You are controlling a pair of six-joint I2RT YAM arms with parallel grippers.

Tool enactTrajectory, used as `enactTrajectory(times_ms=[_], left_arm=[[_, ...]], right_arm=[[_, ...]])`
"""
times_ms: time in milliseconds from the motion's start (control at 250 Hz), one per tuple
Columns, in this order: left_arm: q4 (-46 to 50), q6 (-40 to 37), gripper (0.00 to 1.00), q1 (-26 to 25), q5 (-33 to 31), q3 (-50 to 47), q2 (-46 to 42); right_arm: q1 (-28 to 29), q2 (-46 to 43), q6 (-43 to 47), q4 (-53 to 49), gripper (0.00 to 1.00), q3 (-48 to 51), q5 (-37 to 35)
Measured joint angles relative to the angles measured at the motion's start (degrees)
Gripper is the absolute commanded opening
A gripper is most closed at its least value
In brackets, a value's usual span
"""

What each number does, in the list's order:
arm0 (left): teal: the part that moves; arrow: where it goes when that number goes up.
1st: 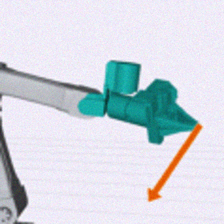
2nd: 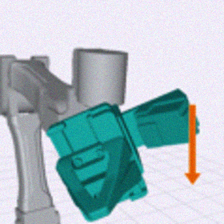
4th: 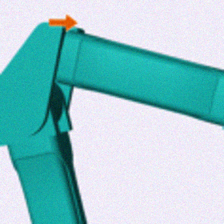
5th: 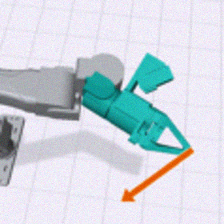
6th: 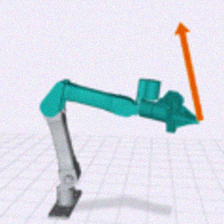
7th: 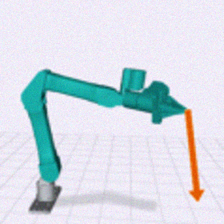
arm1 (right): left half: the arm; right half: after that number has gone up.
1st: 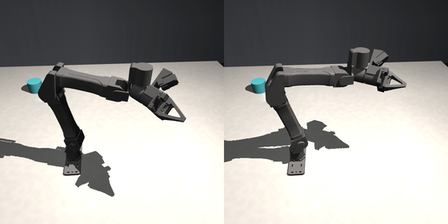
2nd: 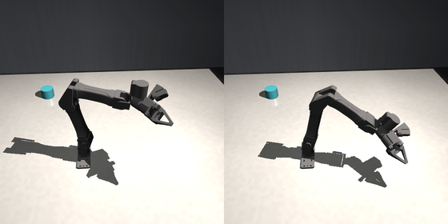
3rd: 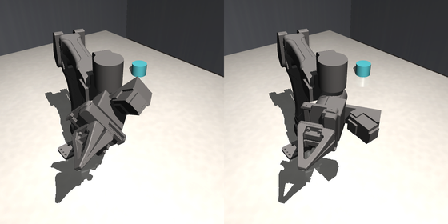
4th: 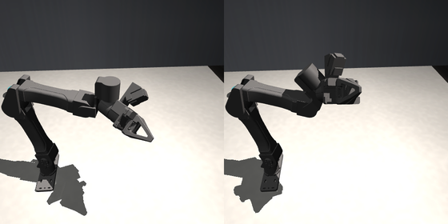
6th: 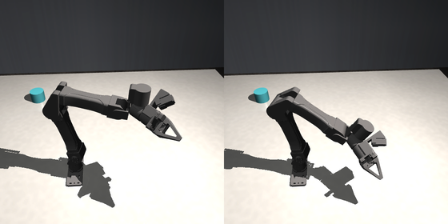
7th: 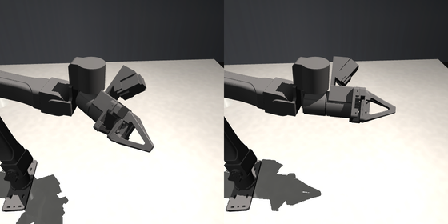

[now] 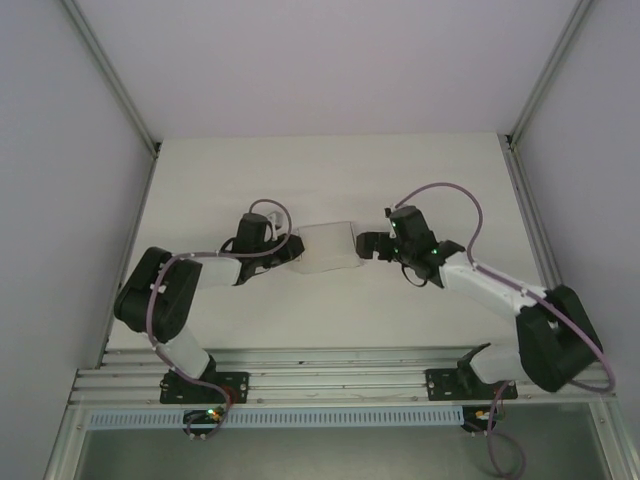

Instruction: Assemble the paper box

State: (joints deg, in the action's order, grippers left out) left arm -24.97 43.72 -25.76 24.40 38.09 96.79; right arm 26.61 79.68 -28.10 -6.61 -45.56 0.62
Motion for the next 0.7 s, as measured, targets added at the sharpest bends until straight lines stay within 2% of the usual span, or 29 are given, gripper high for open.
enactTrajectory(times_ms=[104,224,419,563,699], left_arm=[[-7.06,1.92,0.18,1.57,4.11,-1.22,2.80],[-19.54,6.14,0.18,4.74,9.88,-4.22,7.06],[-36.54,13.44,0.18,7.34,15.37,-6.60,14.16],[-41.31,15.67,0.18,7.87,16.74,-6.86,16.44],[-41.94,16.09,0.18,8.07,16.81,-7.10,16.61]], right_arm=[[-2.23,5.49,-2.25,0.48,1.00,-1.81,7.13],[-3.63,10.93,-4.57,1.51,1.00,-3.96,14.47],[-4.44,17.51,-6.23,3.45,0.97,-9.20,21.77],[-5.25,21.44,-8.07,7.54,0.92,-10.01,28.30],[-5.35,24.81,-10.14,10.99,0.85,-10.67,33.27]])
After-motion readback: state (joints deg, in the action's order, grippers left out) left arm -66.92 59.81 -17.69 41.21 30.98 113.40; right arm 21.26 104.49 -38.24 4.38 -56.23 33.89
